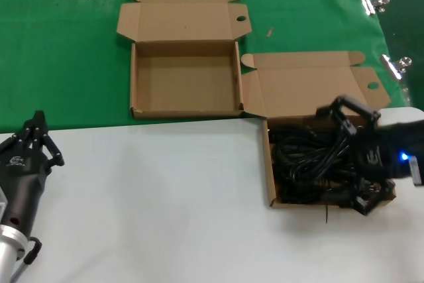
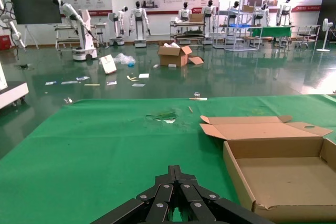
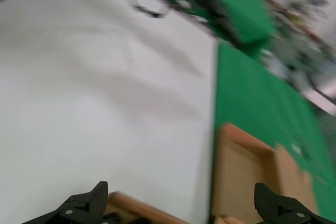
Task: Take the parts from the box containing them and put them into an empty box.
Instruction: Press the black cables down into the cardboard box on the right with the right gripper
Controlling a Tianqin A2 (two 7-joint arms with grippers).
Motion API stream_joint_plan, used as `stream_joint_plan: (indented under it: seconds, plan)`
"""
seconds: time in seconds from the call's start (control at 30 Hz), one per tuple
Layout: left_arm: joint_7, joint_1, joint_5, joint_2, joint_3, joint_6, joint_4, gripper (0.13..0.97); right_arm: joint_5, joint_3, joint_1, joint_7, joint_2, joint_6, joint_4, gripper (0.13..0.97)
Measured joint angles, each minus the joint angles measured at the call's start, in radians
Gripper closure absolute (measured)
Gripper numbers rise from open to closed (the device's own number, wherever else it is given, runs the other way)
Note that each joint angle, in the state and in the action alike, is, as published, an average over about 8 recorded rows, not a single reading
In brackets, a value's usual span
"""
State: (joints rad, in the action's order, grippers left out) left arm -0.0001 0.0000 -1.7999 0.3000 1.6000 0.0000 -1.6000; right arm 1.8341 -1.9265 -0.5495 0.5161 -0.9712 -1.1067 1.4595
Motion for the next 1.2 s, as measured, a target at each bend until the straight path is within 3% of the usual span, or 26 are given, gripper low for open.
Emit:
stream_joint_plan:
  seconds: [0.2,0.43,0.63,0.87,1.2]
  plan:
    - [0.000,0.000,0.000,0.000,0.000,0.000,0.000,0.957,-0.065,-0.053,-0.097,0.139,0.020,-0.167,-0.087,0.129]
    - [0.000,0.000,0.000,0.000,0.000,0.000,0.000,0.957,-0.157,-0.106,-0.182,0.182,0.057,-0.253,-0.199,0.129]
    - [0.000,0.000,0.000,0.000,0.000,0.000,0.000,0.957,-0.222,-0.133,-0.239,0.235,0.099,-0.261,-0.304,0.129]
    - [0.000,0.000,0.000,0.000,0.000,0.000,0.000,0.957,-0.292,-0.160,-0.323,0.382,0.167,-0.235,-0.469,0.129]
    - [0.000,0.000,0.000,0.000,0.000,0.000,0.000,0.957,-0.331,-0.163,-0.411,0.528,0.249,-0.190,-0.661,0.134]
